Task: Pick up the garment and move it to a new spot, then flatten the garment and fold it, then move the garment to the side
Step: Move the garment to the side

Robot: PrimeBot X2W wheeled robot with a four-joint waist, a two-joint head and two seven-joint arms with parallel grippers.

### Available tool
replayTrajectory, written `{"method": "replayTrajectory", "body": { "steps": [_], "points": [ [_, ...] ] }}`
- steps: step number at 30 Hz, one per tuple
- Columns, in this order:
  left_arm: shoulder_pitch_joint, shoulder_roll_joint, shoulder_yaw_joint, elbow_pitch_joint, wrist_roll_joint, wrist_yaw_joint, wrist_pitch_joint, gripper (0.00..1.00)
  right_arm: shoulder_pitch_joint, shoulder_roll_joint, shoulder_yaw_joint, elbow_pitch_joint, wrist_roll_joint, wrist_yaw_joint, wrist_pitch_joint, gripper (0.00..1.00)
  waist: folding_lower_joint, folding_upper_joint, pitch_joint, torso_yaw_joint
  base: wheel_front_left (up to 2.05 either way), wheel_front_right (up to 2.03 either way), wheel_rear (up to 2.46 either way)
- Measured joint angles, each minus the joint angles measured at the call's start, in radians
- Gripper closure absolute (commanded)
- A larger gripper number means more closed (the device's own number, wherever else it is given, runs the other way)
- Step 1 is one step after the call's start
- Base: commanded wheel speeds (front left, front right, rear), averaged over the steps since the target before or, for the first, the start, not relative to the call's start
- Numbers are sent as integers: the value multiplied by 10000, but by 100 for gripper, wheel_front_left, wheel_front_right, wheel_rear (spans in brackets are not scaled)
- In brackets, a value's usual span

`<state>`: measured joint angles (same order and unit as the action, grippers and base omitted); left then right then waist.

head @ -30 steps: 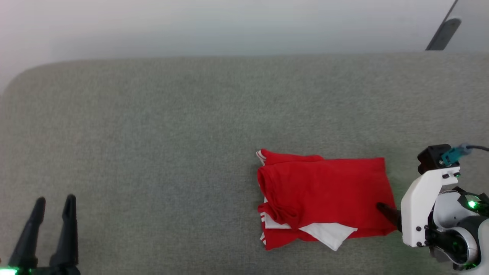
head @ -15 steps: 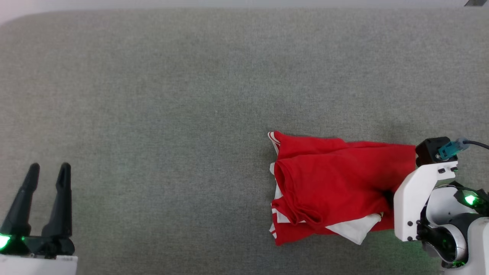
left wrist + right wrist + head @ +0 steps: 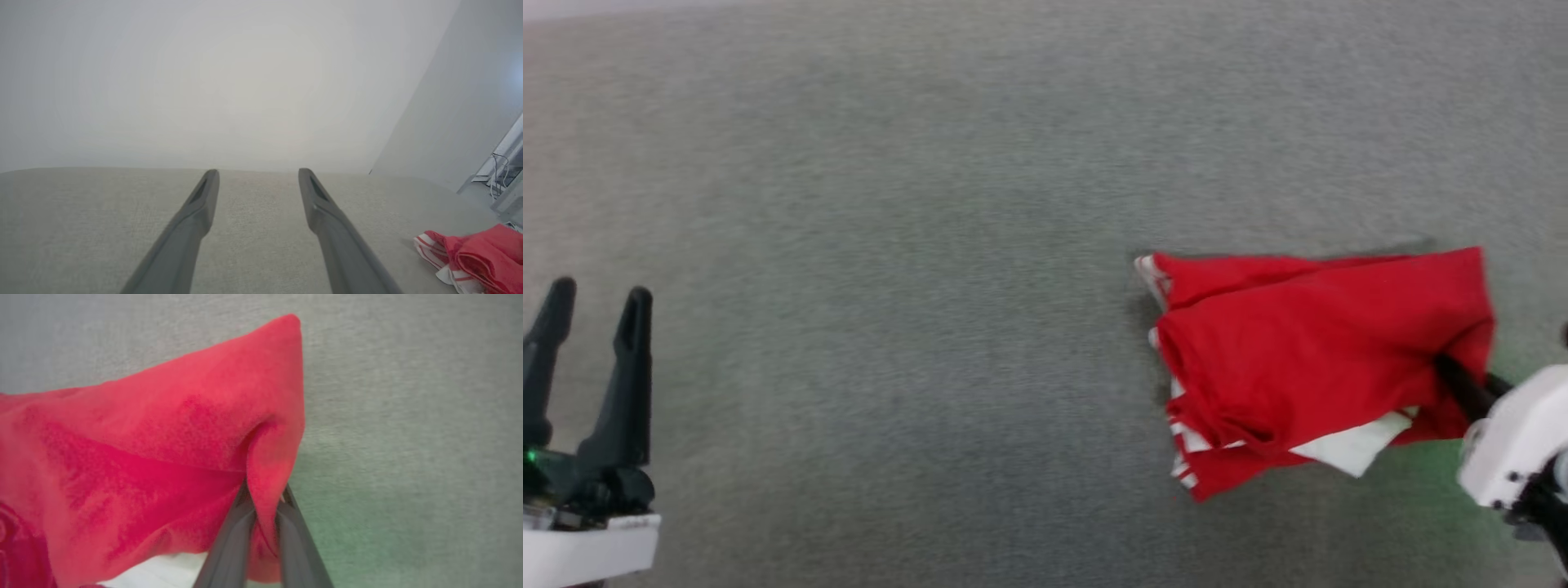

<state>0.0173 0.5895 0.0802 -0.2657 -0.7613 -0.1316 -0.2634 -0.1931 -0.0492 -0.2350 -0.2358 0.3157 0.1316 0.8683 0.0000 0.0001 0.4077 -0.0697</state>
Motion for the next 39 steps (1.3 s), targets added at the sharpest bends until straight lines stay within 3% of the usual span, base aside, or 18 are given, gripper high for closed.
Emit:
{"method": "replayTrajectory", "body": {
  "steps": [10, 16, 21, 32, 39],
  "points": [
    [-518, 1615, 554, -1488, 54, 0, 0, 0, 674, -23, -1358, -552, 694, -2, -1806, 100, 0, 0, 709, -1432, 0, 0, 0],
    [-951, 2633, 1011, -2278, 58, 0, -8, 0, 81, -23, -1841, -460, -58, -2, -2736, 100, 0, 0, 1584, -1991, 0, 0, 0],
    [-1365, 3321, 1145, -2832, 0, 0, -2, 0, -907, -12, -2504, -487, -1091, -2, -2846, 100, 0, 0, 2355, -2269, 0, 0, 0],
    [-1604, 4159, 1799, -3409, -153, 0, -2, 0, -3445, -8, -4347, 190, -1939, 0, -3448, 100, 0, 0, 3623, -2511, 0, 0, 0],
    [-1472, 4391, 2232, -3730, -267, 0, -2, 0, -3895, -12, -3804, 1049, -2422, -2, -3931, 100, 0, 0, 3994, -2689, 0, 0, 0]
  ]
}}
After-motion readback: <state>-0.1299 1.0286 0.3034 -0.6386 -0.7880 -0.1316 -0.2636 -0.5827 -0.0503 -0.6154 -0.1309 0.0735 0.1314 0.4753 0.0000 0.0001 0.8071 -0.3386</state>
